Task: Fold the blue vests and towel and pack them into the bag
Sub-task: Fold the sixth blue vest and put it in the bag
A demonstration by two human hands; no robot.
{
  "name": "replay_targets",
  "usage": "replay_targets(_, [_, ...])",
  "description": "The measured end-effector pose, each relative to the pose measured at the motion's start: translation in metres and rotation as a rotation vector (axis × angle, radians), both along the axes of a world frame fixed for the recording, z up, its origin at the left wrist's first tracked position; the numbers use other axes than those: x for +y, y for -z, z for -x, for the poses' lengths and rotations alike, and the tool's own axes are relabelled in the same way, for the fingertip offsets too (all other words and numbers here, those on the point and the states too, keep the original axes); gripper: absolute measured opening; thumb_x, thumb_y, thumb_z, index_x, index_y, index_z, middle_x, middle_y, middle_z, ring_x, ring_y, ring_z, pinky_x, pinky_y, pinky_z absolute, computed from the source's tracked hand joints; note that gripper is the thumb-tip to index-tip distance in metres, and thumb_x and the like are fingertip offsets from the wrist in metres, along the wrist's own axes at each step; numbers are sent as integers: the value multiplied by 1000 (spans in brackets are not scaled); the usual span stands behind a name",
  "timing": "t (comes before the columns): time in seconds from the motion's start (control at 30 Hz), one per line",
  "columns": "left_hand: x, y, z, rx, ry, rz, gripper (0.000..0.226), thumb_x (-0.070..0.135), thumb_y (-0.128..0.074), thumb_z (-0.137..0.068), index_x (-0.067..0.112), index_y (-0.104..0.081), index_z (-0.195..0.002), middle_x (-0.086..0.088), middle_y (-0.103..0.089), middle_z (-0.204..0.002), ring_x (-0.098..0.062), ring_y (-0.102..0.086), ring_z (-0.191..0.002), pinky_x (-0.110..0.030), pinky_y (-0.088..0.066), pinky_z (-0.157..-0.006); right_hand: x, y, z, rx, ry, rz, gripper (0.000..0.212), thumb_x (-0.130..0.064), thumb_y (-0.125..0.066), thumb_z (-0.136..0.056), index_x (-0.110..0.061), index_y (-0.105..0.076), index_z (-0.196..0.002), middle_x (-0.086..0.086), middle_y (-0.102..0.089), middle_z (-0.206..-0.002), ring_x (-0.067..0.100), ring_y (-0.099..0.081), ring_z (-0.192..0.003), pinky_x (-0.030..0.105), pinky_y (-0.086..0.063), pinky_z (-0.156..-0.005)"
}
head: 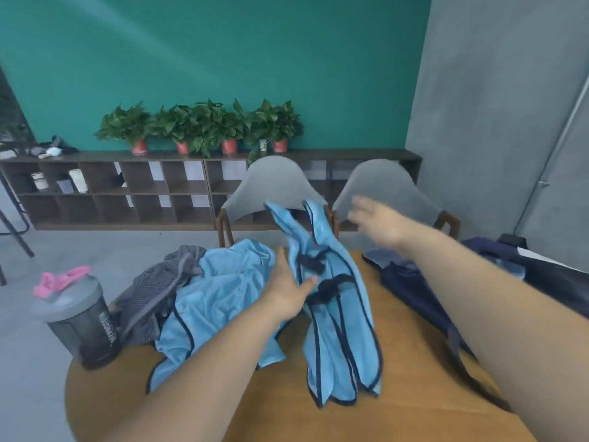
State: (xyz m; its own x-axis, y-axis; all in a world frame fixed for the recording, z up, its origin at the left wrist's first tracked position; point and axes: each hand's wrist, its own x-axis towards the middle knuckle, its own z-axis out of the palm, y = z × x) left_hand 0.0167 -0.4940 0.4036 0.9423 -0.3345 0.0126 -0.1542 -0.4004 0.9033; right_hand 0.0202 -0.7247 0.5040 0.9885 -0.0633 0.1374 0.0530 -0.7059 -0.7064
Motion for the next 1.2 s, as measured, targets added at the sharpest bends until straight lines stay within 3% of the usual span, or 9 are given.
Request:
replay_targets(0.07, [6,27,6,-78,-35,-221,94,41,-64,-103,24,1,-168,2,-17,-172,-21,-25,-157,-36,-27,-125,9,50,15,103,-205,198,41,-34,-54,-108,-16,-60,-144,5,-57,-150,22,-52,-139,45,-36,-121])
replay_targets(0.2, [12,74,36,-421,13,-360,70,46,-58,-103,27,-27,-162,9,-32,-161,-13,-29,-150,-27,-24,-122,32,150,60,228,-409,324,64,-59,-65,-94,-34,-51,-151,-17,-51,-150,1,-46,-137,25,-35,-117])
replay_targets(0.33, [18,105,53,-549,244,-529,61,52,-52,-104,39,-31,-159,14,-44,-153,-10,-38,-141,-28,-28,-119,35,217,85,155,-319,308,92,-74,-61,-84,-35,-30,-162,-10,-24,-168,13,-21,-155,30,-22,-126])
replay_targets(0.47, [27,120,45,-607,222,-577,51,36,-54,-105,42,-42,-155,13,-53,-139,-14,-49,-128,-32,-35,-113,31,230,106,18,-168,192,96,-85,-56,-85,-41,-21,-163,-22,-21,-166,-2,-18,-153,26,-24,-124])
replay_targets(0.57, [34,132,40,-668,97,-578,35,28,-58,-103,38,-63,-136,14,-60,-126,-16,-55,-118,-34,-38,-109,25,237,111,-49,39,198,77,-75,-52,-94,-34,-39,-158,-23,-40,-155,-2,-36,-143,24,-33,-118])
replay_targets(0.73, [44,138,38,-554,-142,-405,24,31,-58,-104,26,-68,-125,9,-69,-119,-15,-60,-112,-34,-42,-98,28,246,115,-227,383,519,30,-34,-64,-98,-22,-72,-124,-2,-68,-130,25,-56,-128,44,-47,-106])
replay_targets(0.87, [46,138,38,-452,-222,-237,23,31,-57,-105,22,-67,-125,9,-71,-114,-13,-64,-106,-38,-51,-97,34,244,118,-520,204,645,29,-13,-69,-94,-14,-72,-124,4,-68,-131,33,-56,-130,49,-41,-110])
replay_targets(1.07, [48,139,38,-436,-229,-157,16,26,-60,-105,26,-65,-120,18,-70,-109,-3,-65,-103,-37,-55,-96,66,239,111,-344,-108,591,53,-65,-57,-96,-29,-65,-134,-9,-61,-129,19,-55,-124,39,-44,-106])
replay_targets(1.2, [50,140,40,-417,-151,-152,36,19,-57,-105,33,-57,-139,19,-67,-127,2,-62,-115,-33,-53,-102,90,239,97,-219,-65,553,55,-67,-57,-89,-36,-62,-134,-8,-54,-129,19,-51,-121,42,-46,-104])
